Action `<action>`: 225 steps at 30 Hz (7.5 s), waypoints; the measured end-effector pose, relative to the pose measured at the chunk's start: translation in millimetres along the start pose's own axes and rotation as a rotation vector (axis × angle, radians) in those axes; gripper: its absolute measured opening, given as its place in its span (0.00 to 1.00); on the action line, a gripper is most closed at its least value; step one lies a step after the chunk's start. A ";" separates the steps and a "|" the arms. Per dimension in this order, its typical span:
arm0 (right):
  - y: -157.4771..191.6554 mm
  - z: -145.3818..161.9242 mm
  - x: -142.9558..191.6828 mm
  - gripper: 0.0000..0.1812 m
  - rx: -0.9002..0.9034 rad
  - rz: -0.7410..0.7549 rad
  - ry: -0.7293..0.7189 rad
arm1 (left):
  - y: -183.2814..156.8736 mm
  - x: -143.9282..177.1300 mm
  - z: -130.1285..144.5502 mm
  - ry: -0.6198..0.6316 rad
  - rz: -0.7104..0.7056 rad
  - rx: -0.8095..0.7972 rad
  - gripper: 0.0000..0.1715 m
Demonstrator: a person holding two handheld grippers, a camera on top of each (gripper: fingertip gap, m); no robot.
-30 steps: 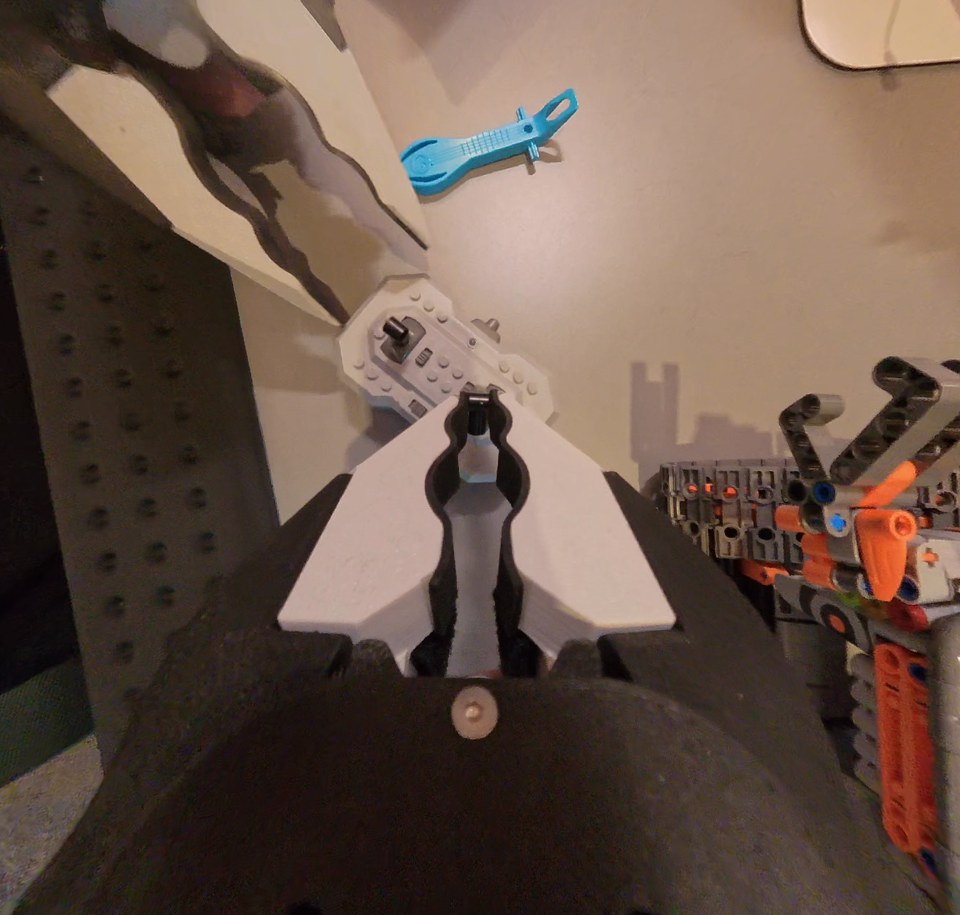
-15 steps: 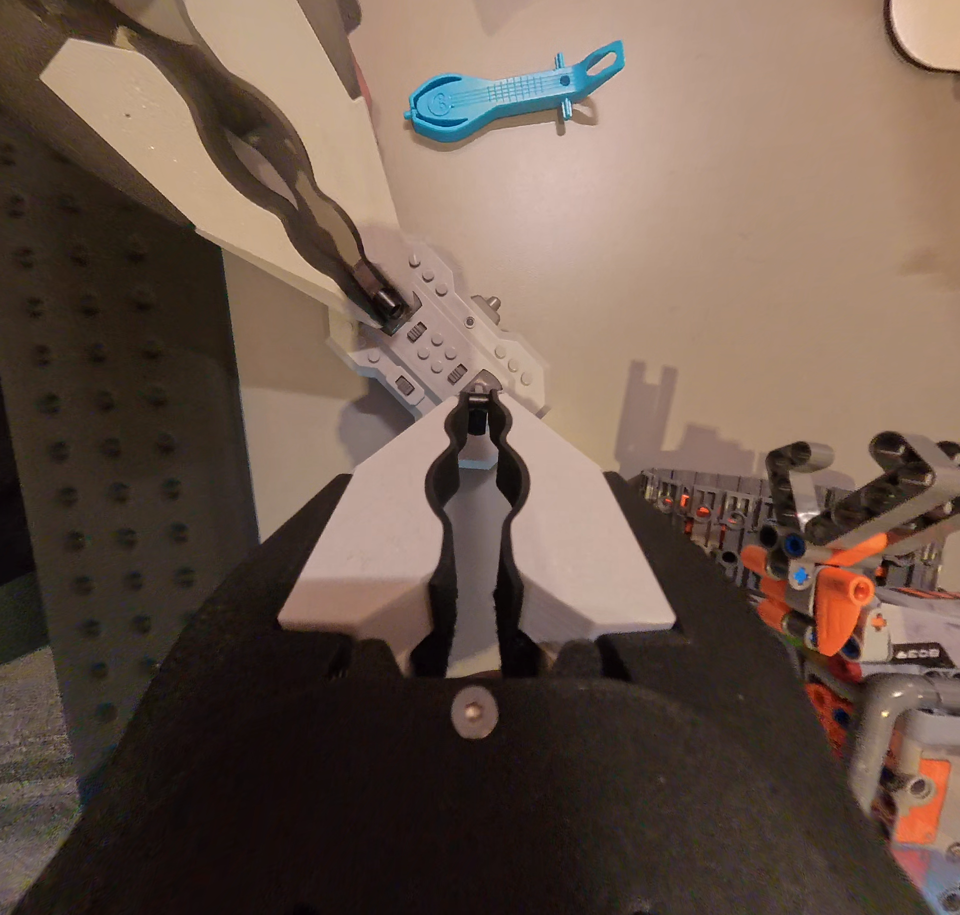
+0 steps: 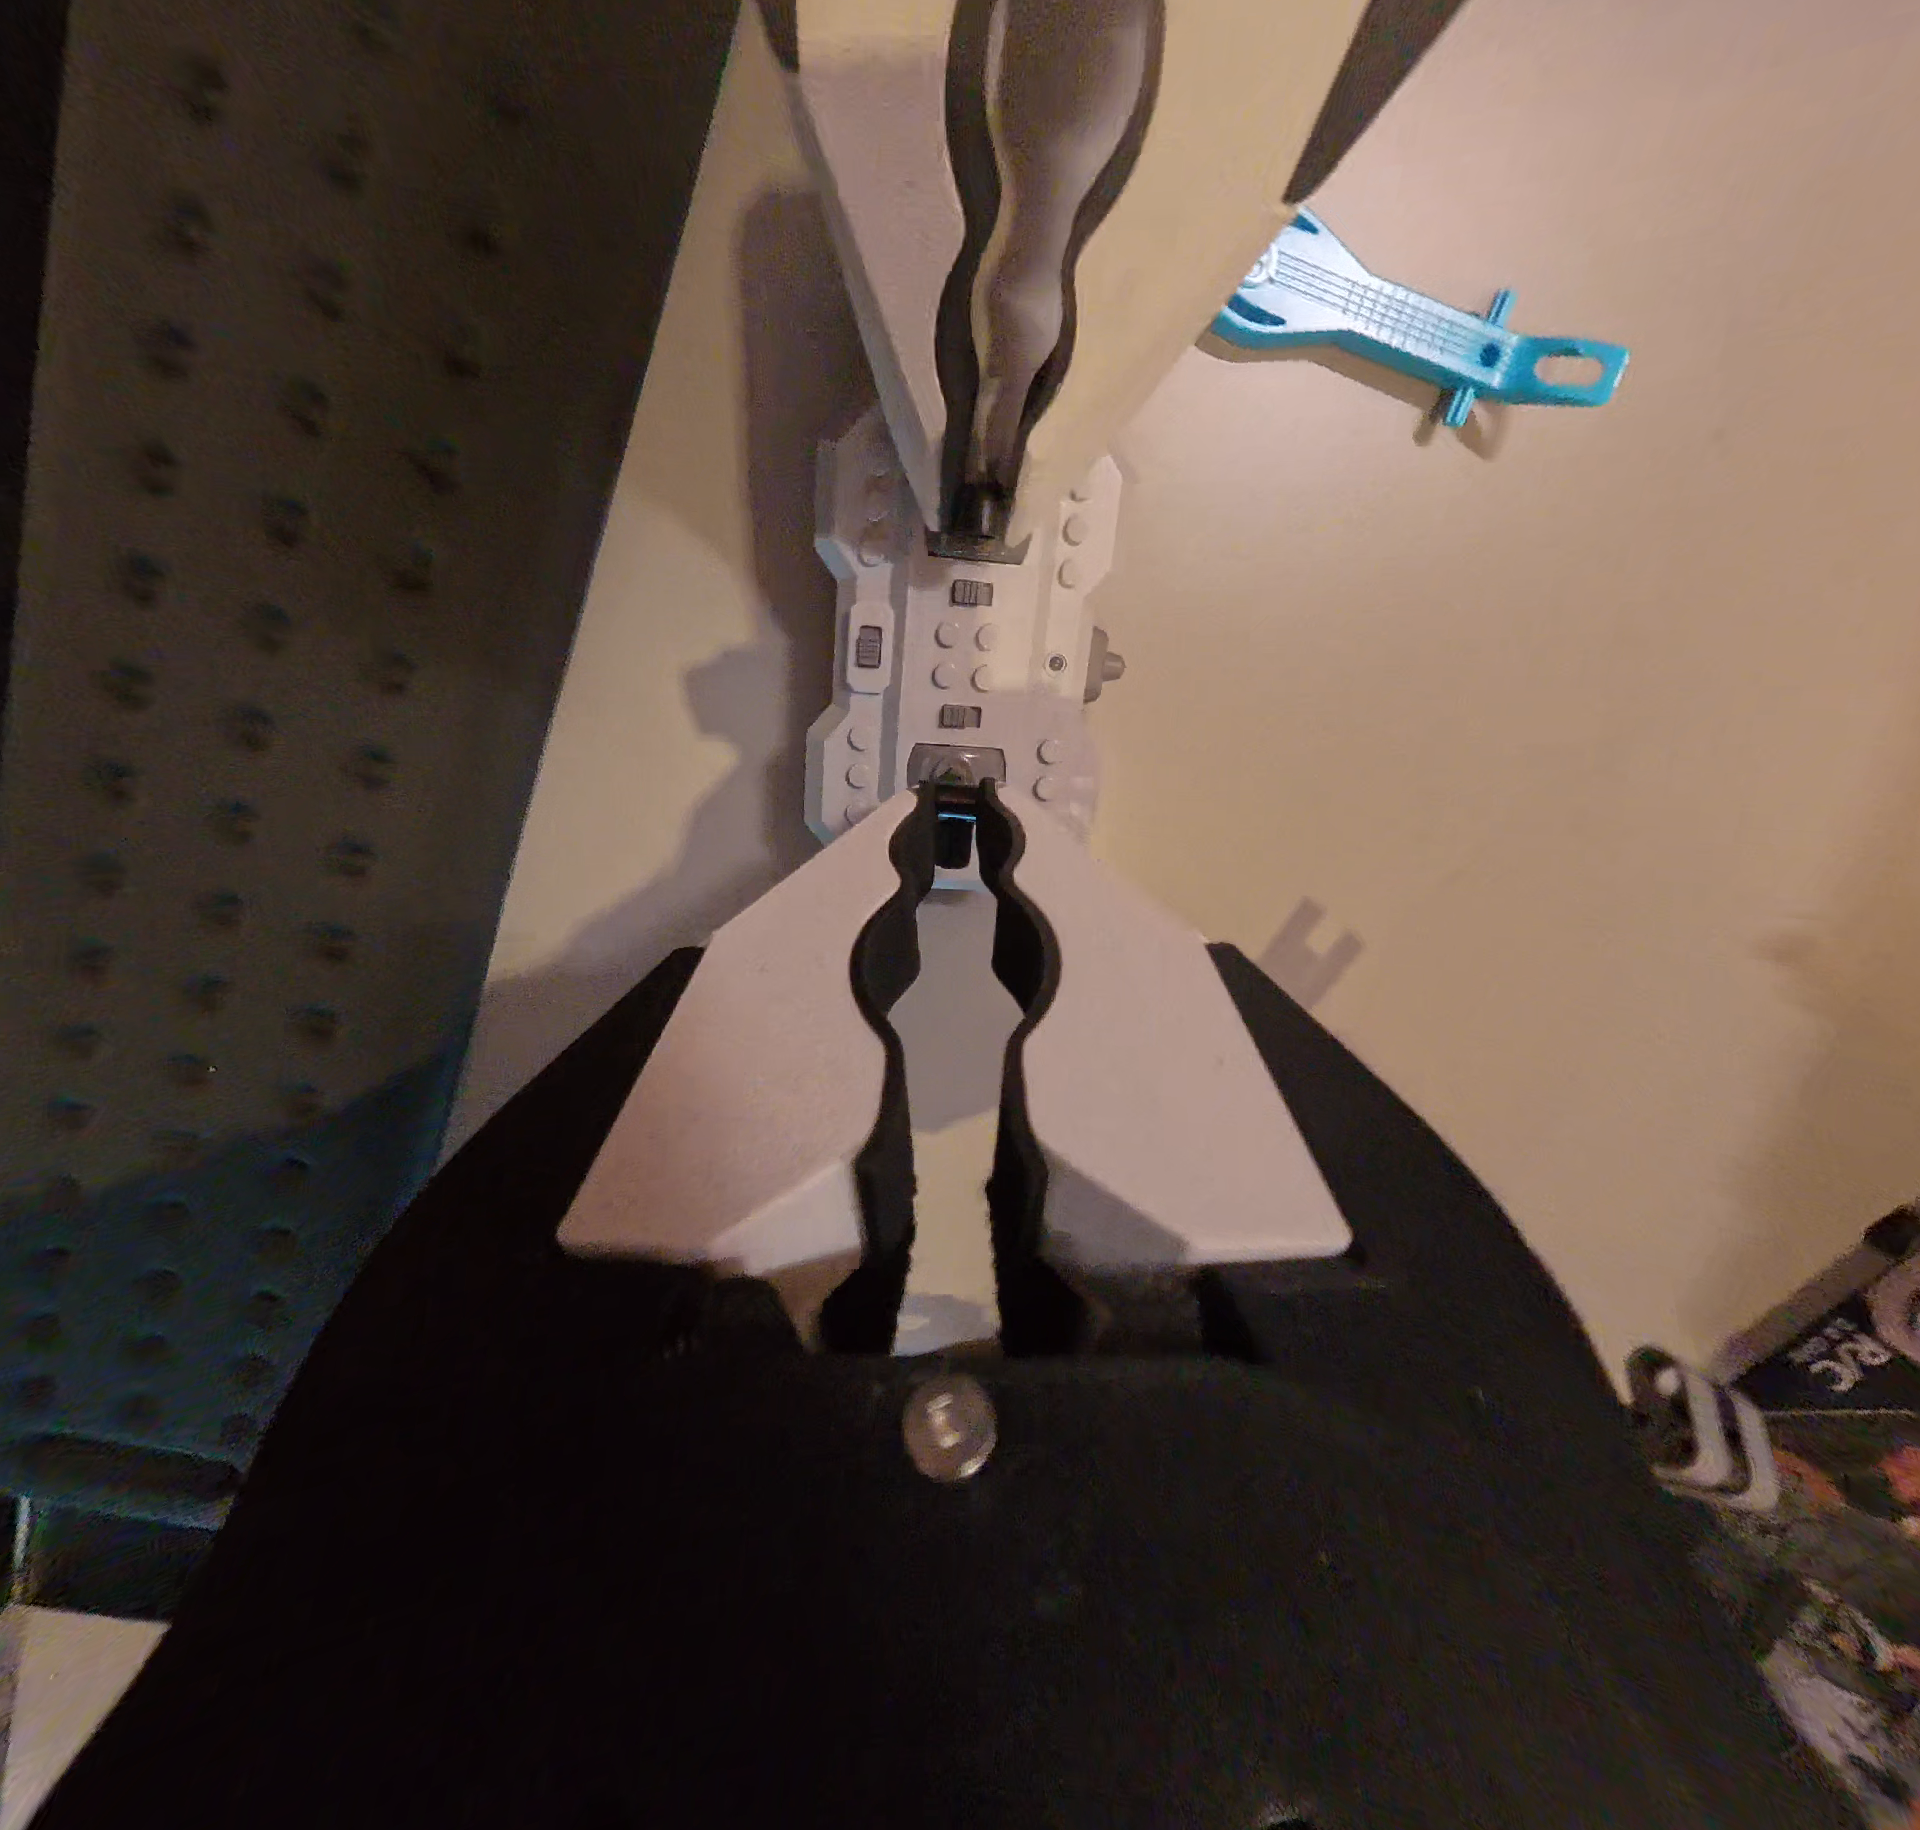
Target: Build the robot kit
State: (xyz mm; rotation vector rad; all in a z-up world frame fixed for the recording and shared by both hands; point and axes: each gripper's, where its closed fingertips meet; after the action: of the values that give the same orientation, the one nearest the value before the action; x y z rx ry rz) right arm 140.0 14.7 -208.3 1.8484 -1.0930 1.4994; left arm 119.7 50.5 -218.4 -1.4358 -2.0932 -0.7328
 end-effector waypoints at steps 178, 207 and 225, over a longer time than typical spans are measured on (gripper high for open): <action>56.7 14.2 -0.4 0.17 -0.314 0.370 -0.641 | 37.2 329.3 176.8 0.217 -0.671 0.740 0.26; 24.9 36.6 -0.4 0.13 -0.644 0.248 -0.750 | 177.9 579.6 630.1 0.384 -1.087 1.341 0.26; 54.1 48.4 80.3 0.18 -0.488 0.475 -0.869 | 213.4 591.1 395.0 0.414 -1.250 0.903 0.51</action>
State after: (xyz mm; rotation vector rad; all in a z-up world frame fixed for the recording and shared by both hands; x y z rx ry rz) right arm 126.4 -74.4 -148.4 1.9603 -2.1807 0.4591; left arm 91.4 780.0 -83.9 0.5450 -2.2854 -0.2884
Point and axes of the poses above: each gripper's, where its closed fingertips meet, x back along the fingers, z out of its underside, y = z × x across the jaws, and after that the axes turned 2 degrees about y, right-handed
